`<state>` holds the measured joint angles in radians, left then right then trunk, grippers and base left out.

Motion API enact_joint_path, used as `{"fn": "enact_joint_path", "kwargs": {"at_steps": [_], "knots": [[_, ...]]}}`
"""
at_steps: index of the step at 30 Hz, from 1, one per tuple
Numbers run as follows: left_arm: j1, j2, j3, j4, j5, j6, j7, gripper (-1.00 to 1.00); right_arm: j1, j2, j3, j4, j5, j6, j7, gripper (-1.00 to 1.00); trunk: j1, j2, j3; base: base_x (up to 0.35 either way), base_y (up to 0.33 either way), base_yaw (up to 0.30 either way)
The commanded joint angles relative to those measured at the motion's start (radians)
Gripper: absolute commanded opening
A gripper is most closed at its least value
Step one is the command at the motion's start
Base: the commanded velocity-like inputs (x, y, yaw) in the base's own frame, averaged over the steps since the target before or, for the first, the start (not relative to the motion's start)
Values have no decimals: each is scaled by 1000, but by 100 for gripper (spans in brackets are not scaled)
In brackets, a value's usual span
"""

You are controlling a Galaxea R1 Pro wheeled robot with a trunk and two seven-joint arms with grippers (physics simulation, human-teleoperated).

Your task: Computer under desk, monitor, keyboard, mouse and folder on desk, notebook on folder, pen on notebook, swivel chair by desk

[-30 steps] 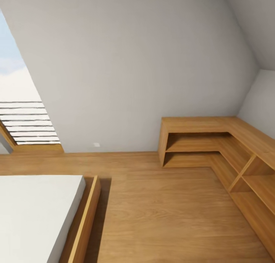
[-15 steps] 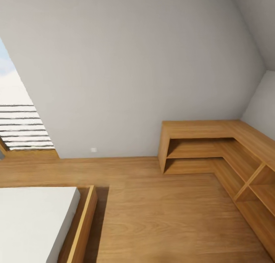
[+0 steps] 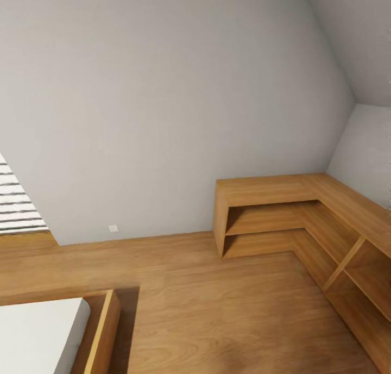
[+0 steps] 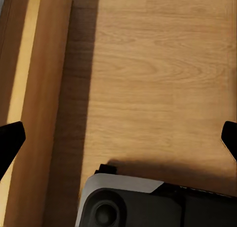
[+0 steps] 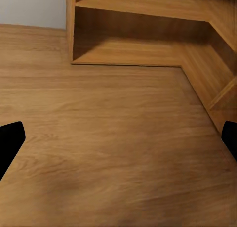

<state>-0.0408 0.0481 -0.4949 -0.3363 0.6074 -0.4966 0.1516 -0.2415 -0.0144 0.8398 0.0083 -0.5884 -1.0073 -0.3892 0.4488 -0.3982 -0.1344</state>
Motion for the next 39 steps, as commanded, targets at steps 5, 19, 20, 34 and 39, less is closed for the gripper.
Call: {"fn": "enact_joint_path", "kwargs": {"at_steps": [5,19,20,34,39], "knots": [[-1,1,-8,0,3,-2,8,100,-1,0,9,1,-4,-2,-5,100,1,-2,4,329,0,-189],[-1,1,-8,0,4,-1,8,100,-1,-1,9,1,-4,-2,-4,100,1,-2,20,291,0,-192],[-1,1,-8,0,4,-1,8,100,-1,-1,9,1,-4,-2,-4,100,1,-2,21,103,0,-206],[-1,1,-6,0,5,-2,8,100,-1,-2,6,0,-11,-1,-6,100,1,-2,37,21,1,-230],[-1,1,-5,0,5,-2,8,100,-1,-1,3,-3,-14,-1,-7,100,1,-2,41,147,85,-259]]}}
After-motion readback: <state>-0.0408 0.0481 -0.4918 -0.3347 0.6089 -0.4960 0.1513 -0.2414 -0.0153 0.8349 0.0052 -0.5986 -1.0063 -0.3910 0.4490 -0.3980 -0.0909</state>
